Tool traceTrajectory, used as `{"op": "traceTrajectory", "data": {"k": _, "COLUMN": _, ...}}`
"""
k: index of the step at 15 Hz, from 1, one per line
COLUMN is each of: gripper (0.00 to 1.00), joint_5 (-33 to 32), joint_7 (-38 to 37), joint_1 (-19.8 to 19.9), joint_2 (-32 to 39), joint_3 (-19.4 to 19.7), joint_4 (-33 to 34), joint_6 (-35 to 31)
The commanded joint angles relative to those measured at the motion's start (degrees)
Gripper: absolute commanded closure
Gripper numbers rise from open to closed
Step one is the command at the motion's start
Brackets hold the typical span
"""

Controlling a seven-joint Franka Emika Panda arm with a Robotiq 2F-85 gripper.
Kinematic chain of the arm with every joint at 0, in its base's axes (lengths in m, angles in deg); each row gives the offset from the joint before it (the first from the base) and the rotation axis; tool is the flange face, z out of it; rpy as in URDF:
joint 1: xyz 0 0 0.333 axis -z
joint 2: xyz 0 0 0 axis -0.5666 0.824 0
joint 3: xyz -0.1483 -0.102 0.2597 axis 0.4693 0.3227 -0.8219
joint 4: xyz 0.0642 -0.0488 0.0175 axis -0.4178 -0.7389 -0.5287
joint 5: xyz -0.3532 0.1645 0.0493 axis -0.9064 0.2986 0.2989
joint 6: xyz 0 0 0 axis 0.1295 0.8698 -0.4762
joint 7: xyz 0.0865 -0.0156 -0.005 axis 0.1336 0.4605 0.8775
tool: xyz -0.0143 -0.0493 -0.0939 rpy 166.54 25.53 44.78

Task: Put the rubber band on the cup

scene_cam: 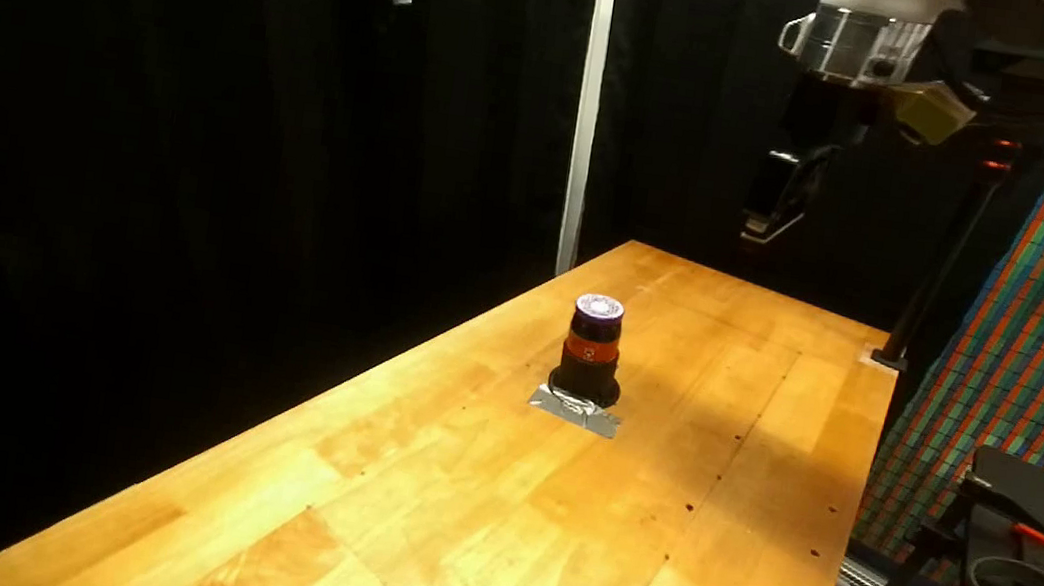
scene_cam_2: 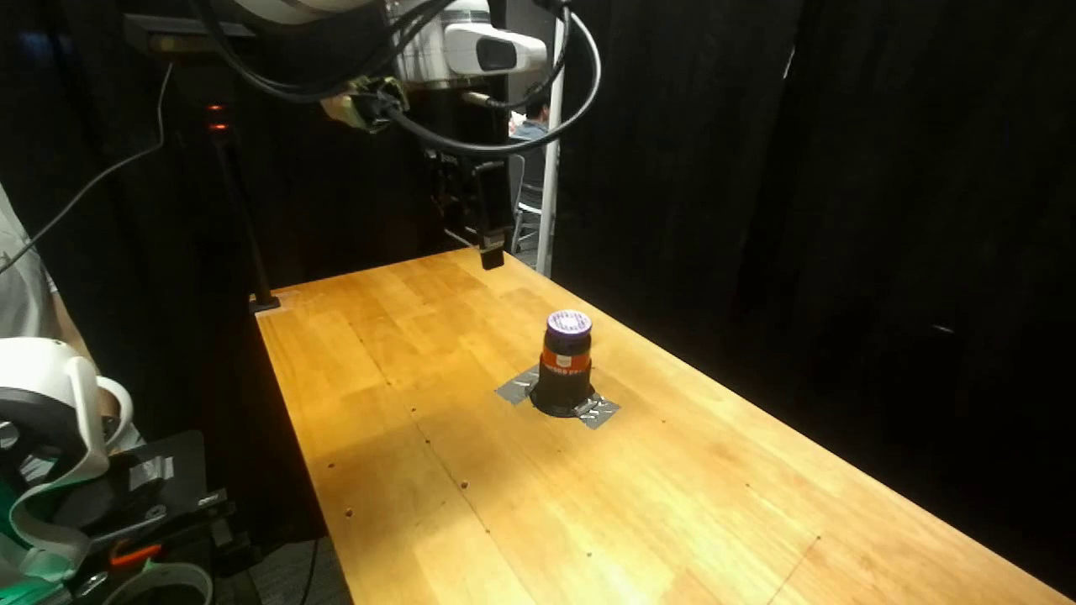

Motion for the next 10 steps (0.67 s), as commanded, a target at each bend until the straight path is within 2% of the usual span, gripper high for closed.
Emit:
{"op": "traceTrajectory", "data": {"k": 1, "gripper": 0.00, "joint_5": -6.83, "joint_7": -6.00, "joint_1": -1.70, "joint_2": 13.90, "joint_3": -0.76, "joint_4": 11.72, "joint_6": -5.33}}
{"op": "traceTrajectory", "data": {"k": 5, "gripper": 0.00, "joint_5": -8.60, "joint_7": -4.53, "joint_1": -4.20, "joint_2": 25.59, "joint_3": 2.38, "joint_4": 21.81, "joint_6": -8.54}}
{"op": "traceTrajectory", "data": {"k": 10, "gripper": 0.00, "joint_5": -6.51, "joint_7": -1.81, "joint_1": -5.52, "joint_2": 34.83, "joint_3": 6.18, "joint_4": 30.27, "joint_6": -9.49}}
